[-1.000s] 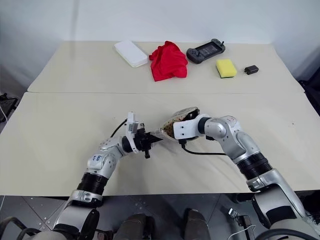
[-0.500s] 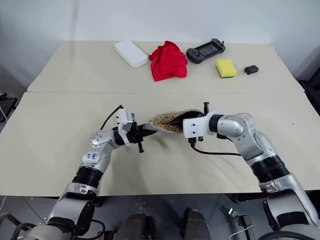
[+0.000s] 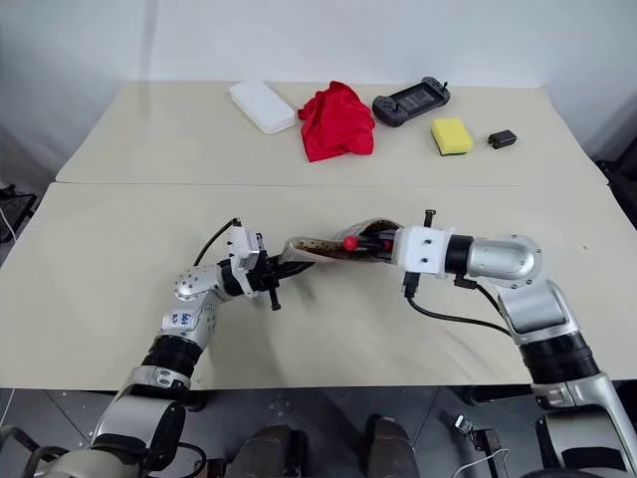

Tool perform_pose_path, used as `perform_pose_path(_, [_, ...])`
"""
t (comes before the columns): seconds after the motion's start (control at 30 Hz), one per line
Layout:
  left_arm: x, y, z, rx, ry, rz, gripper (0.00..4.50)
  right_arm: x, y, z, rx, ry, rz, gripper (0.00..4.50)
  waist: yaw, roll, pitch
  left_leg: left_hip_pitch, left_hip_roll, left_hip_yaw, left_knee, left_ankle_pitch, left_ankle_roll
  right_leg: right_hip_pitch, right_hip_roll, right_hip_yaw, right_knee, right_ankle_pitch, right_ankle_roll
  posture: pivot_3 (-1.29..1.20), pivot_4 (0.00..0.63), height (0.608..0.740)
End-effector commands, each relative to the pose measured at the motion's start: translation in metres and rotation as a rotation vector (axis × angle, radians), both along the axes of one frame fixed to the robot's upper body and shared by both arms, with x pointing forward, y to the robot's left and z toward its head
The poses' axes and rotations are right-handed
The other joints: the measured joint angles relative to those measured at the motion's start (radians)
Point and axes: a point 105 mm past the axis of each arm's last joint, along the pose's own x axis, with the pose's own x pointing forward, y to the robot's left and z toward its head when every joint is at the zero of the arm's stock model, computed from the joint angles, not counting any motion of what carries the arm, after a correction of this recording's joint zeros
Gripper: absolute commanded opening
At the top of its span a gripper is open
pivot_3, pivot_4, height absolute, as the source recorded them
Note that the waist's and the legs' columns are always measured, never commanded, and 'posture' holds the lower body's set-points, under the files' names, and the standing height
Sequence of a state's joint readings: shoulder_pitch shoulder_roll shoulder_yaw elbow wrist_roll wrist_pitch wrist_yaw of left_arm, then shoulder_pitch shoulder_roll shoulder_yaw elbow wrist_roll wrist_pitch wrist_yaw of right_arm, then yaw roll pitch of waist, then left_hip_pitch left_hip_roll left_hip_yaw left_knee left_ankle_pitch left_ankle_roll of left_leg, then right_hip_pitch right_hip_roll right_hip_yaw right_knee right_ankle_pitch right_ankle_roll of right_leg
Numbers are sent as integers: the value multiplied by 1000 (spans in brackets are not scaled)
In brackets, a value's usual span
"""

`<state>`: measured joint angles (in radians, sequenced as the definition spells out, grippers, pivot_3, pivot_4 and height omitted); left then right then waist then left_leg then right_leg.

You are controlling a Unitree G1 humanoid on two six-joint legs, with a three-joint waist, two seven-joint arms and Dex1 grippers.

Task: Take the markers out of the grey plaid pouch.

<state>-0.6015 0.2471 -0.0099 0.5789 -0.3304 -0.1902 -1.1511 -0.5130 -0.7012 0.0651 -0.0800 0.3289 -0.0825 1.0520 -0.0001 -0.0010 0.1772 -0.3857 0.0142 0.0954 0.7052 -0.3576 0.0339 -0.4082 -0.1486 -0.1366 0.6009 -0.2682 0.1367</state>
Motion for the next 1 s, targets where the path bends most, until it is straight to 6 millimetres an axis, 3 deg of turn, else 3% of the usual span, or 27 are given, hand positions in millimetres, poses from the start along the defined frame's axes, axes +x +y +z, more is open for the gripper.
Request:
perform_pose_path(0.03, [-10,1,10,-36,-22,-66,0,-22,-1,47,212,76,71,575,1,0,0,0,0,0,0,0,0,0,0,0,0,0,0,0,150,740])
perform_pose_path(0.2, [-22,-1,13,-54,-2,-176,0,-27,-27,74,384,365,23,575,14,0,0,0,1,-3,2,0,1,0,-1,0,1,0,0,0,150,740])
perform_pose_path(0.33, [-30,-10,19,-81,24,-262,0,-9,-82,71,441,451,-208,575,27,0,0,0,0,-3,4,-1,2,0,-1,1,1,0,0,0,150,740])
perform_pose_path(0.4, [-34,-15,24,-113,41,-311,0,-1,-114,58,377,459,-365,575,32,0,0,-1,-1,-2,5,-2,3,0,-1,1,1,1,0,0,150,740])
perform_pose_path(0.47, [-38,-19,26,-124,52,-342,0,-2,-133,41,276,500,-450,575,32,0,0,-2,-1,1,6,-2,4,0,-1,1,1,1,0,0,150,740])
perform_pose_path(0.53, [-41,-24,25,-130,56,-374,0,-4,-172,10,155,594,-633,575,29,0,0,-2,-1,1,6,-2,4,0,-1,1,1,1,1,0,150,740])
perform_pose_path(0.67, [-37,-32,6,-97,99,-355,0,-21,-220,-31,26,724,-832,575,25,0,0,-2,0,6,6,-2,4,0,-1,1,1,1,1,0,150,740])
perform_pose_path(0.87, [-35,-41,-4,-102,77,-313,0,-15,-245,-61,-33,732,-1026,575,15,1,-1,-1,1,6,8,-2,4,-1,-1,4,3,1,0,0,150,740])
perform_pose_path(1.0, [-36,-41,-13,-86,68,-275,0,-3,-242,-87,-25,810,-1083,575,17,2,-1,-1,1,0,10,-3,4,-1,-1,4,3,2,0,0,150,740])
